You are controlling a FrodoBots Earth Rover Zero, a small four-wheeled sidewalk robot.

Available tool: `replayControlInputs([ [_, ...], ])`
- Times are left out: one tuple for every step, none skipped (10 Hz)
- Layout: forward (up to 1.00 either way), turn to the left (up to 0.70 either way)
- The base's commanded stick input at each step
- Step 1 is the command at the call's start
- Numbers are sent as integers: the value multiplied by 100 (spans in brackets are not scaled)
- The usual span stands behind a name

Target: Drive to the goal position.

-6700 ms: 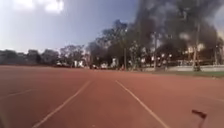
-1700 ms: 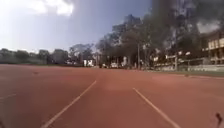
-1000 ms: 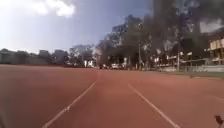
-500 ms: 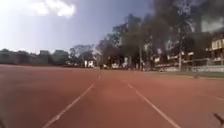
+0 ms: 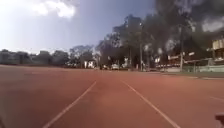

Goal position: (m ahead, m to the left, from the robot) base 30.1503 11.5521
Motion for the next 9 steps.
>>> replayControlInputs([
  [70, 0],
  [70, 0],
  [70, 0],
  [70, 0],
  [70, 0],
  [70, 0],
  [70, 0],
  [70, 0],
  [70, 0],
])
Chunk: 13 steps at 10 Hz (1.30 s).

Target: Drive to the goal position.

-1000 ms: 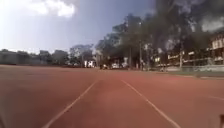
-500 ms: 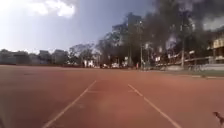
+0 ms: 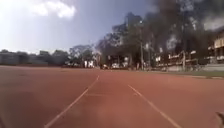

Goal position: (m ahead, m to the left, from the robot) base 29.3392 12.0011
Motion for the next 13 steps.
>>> replayControlInputs([
  [70, 0],
  [70, 0],
  [70, 0],
  [70, 0],
  [70, 0],
  [70, 0],
  [70, 0],
  [70, 0],
  [70, 0],
  [70, 0],
  [70, 0],
  [70, 0],
  [70, 0],
])
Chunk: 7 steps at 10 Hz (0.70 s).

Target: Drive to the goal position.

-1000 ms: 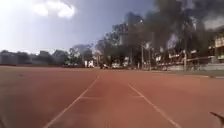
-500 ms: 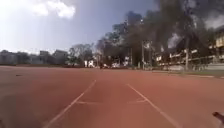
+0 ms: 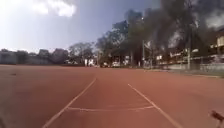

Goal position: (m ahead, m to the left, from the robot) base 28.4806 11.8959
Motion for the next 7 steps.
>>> replayControlInputs([
  [70, 0],
  [70, 0],
  [70, 0],
  [70, 0],
  [70, 0],
  [70, 0],
  [70, 0],
])
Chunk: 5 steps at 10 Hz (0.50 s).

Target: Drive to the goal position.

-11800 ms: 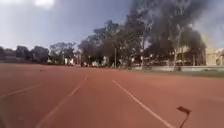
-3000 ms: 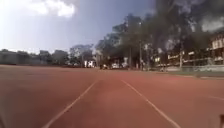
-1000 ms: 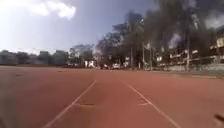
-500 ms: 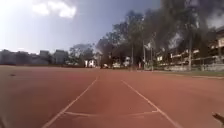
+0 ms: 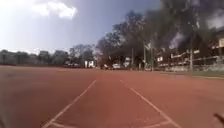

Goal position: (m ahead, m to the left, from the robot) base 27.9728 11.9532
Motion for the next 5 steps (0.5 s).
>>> replayControlInputs([
  [70, 0],
  [70, 0],
  [70, 0],
  [70, 0],
  [70, 0],
])
